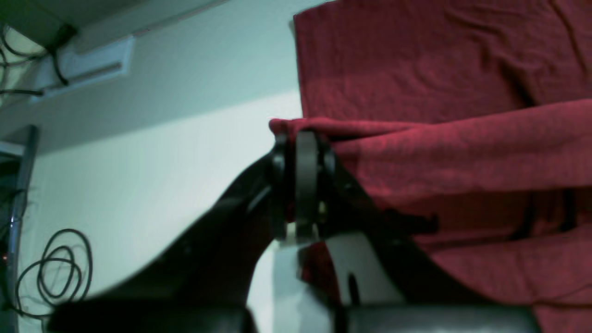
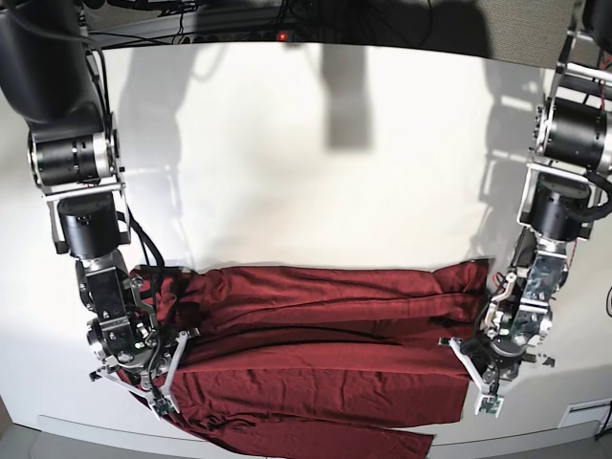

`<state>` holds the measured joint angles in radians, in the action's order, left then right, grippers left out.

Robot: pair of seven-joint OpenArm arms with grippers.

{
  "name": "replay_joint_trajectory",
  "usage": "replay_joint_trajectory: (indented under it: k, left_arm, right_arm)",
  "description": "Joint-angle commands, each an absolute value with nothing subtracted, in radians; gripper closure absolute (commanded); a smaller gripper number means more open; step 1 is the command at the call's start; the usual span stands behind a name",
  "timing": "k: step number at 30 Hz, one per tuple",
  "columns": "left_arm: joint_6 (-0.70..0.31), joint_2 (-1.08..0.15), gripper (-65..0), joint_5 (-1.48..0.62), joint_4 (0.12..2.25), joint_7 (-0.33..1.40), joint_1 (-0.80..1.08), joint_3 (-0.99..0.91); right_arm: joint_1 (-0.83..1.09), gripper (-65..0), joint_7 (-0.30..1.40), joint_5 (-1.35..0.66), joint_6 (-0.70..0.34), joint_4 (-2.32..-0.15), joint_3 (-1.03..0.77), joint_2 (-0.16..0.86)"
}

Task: Fold the T-shirt properly
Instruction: 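Hold the hem fabric with both grippers and tighten the grip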

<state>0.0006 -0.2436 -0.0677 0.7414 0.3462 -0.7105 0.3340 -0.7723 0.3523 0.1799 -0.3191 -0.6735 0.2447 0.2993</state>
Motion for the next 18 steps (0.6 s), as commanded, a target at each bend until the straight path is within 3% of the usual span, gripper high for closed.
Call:
replay_joint_trajectory:
  k: [1, 18]
  left_arm:
    - [0.01, -0.25, 0.0, -0.06, 0.758, 0.321, -0.732, 0.329]
    - [0.01, -0.25, 0.0, -0.049, 0.758, 0.282, -0.667, 0.329]
  right_arm:
    - [-0.813, 0.0, 0.332, 0.179, -0.311, -0.689, 0.241, 0.31]
    - [-0.802, 0.0, 0.331, 0.179, -0.311, -0.69, 0.241, 0.31]
